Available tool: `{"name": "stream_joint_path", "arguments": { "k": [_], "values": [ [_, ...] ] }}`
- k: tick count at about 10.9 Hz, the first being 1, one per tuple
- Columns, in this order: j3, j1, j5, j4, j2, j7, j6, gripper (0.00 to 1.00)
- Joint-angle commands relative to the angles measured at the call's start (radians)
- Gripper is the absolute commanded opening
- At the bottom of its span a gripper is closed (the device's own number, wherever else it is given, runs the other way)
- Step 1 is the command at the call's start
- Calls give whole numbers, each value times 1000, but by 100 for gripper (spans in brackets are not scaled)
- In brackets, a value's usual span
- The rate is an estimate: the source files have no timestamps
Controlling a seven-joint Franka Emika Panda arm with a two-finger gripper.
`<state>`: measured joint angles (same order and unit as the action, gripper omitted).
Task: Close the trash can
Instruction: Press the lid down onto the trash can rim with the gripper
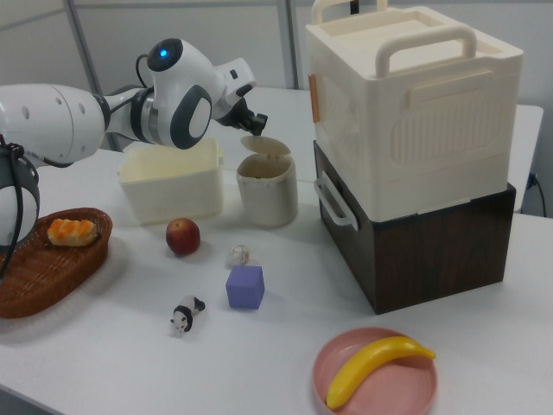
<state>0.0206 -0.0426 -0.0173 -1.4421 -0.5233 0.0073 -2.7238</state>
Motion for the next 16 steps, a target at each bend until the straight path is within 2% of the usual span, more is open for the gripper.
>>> {"name": "stream_joint_path", "arguments": {
  "k": [1, 16],
  "values": [
    [1, 0, 2, -116, 81, -23, -14, 0],
    [7, 6, 2, -207, 89, -63, -11, 0]
  ]
}}
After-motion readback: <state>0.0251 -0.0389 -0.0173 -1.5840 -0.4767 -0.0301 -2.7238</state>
